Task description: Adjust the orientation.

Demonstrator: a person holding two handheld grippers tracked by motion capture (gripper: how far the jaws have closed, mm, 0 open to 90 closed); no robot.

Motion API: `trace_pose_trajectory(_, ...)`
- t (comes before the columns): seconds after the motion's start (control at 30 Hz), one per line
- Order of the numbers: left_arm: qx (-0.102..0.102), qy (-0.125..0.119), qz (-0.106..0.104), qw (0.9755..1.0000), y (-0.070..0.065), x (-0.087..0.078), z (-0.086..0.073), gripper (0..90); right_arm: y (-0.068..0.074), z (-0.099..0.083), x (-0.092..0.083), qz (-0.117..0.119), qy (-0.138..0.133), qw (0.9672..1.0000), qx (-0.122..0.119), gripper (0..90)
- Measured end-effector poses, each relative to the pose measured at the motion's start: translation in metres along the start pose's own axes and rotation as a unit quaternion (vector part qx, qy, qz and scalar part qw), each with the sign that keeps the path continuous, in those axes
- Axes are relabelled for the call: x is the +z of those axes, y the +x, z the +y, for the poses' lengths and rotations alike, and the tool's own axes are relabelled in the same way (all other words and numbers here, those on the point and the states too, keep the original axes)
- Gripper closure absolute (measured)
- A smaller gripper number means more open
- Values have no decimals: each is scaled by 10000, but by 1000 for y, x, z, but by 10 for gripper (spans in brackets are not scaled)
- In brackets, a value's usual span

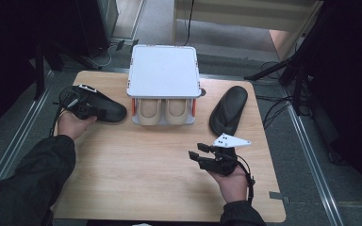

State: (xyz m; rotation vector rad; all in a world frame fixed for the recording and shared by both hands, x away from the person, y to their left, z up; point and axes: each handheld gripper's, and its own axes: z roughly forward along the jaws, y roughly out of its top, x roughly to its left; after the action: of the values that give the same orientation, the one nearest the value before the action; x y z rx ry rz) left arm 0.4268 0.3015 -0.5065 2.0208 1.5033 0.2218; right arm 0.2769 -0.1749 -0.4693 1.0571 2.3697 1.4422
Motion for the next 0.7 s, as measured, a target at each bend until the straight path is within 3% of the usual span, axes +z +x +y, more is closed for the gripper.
trace_pose_trajectory(0.4, 41, 40, -13, 10000, 1, -16, -22, 900, 3, 3, 5, 76, 36, 10000, -44, 512)
trace_pose_trajectory(0.7, -158, -112, -60, 9998, 8, -28, -42, 900, 3, 5, 10, 144, 56, 9998, -80, 512)
